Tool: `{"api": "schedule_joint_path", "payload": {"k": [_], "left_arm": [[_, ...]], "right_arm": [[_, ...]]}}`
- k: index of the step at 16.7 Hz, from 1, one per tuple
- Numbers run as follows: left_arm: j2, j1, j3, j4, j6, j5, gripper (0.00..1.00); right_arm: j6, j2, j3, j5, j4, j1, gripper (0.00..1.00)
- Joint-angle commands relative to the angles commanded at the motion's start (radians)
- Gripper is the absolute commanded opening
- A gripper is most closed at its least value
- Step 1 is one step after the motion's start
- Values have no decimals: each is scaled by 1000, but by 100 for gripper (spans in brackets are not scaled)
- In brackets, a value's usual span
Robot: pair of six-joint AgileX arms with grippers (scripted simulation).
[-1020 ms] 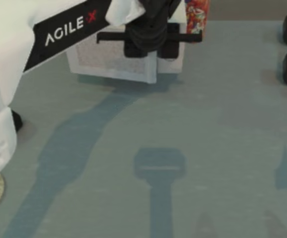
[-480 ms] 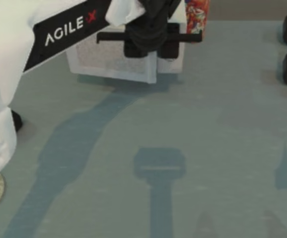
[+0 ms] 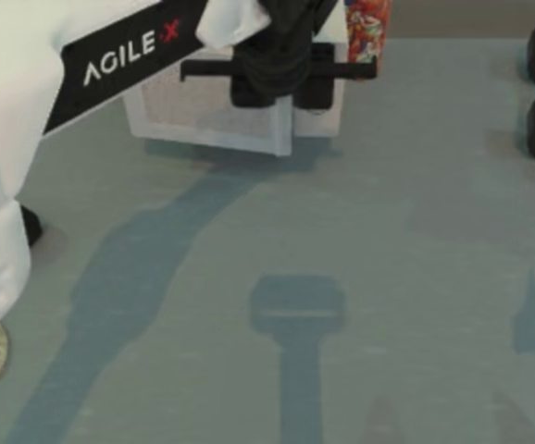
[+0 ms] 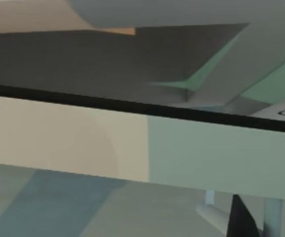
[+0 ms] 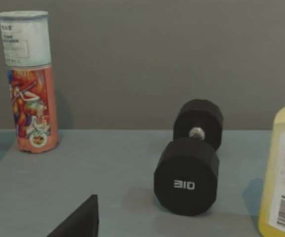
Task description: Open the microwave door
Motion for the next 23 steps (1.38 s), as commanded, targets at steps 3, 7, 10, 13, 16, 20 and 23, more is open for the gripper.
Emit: {"api": "schedule_joint_path", "payload": {"k": [3, 7, 10, 13, 16, 20, 23], "left_arm": [[-33, 7, -61, 26, 35, 12, 0], [-86, 17, -150, 71, 91, 33, 0], [-91, 18, -155, 75, 94, 34, 0], [-91, 18, -155, 75, 94, 34, 0], [-91, 18, -155, 75, 94, 34, 0], [-91, 18, -155, 75, 94, 34, 0], [-91, 18, -155, 75, 94, 34, 0]], "right_arm": [[0, 0, 0, 0, 0, 0, 100], [0, 0, 0, 0, 0, 0, 100], [0, 0, 0, 0, 0, 0, 100], [0, 0, 0, 0, 0, 0, 100], [0, 0, 0, 0, 0, 0, 100], [0, 0, 0, 0, 0, 0, 100], [0, 0, 0, 0, 0, 0, 100]]}}
